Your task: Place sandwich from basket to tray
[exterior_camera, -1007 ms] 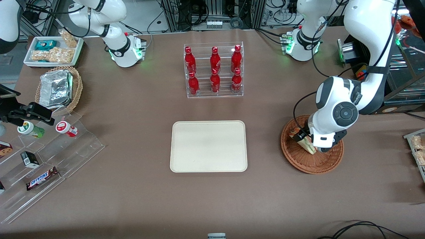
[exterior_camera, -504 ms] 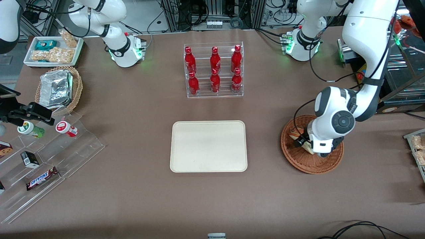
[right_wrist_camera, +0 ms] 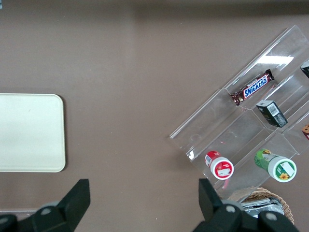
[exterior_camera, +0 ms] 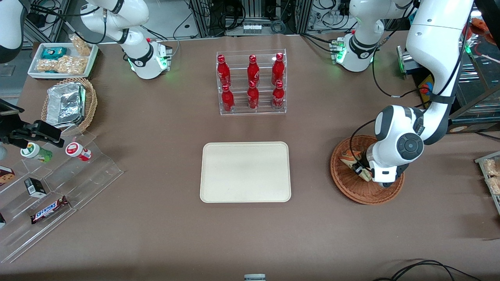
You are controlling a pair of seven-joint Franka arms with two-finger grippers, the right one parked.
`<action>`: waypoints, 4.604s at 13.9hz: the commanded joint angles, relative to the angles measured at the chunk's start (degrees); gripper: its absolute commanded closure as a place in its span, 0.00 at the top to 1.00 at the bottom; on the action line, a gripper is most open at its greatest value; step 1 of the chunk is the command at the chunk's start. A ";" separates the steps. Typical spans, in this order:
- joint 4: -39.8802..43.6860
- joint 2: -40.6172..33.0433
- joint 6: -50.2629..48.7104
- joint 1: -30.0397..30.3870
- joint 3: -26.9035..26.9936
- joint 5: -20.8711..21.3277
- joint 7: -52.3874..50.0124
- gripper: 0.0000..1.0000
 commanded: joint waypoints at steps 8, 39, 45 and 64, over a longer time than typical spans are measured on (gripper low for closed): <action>21.24 -4.88 -29.62 -1.64 -15.14 -0.28 8.15 0.07; 50.09 12.03 -34.59 -24.51 -10.26 6.15 5.09 1.00; 39.01 -3.71 -47.62 -8.25 -10.26 3.33 18.97 1.00; 37.95 -14.28 -58.01 5.04 -10.17 -0.45 25.42 1.00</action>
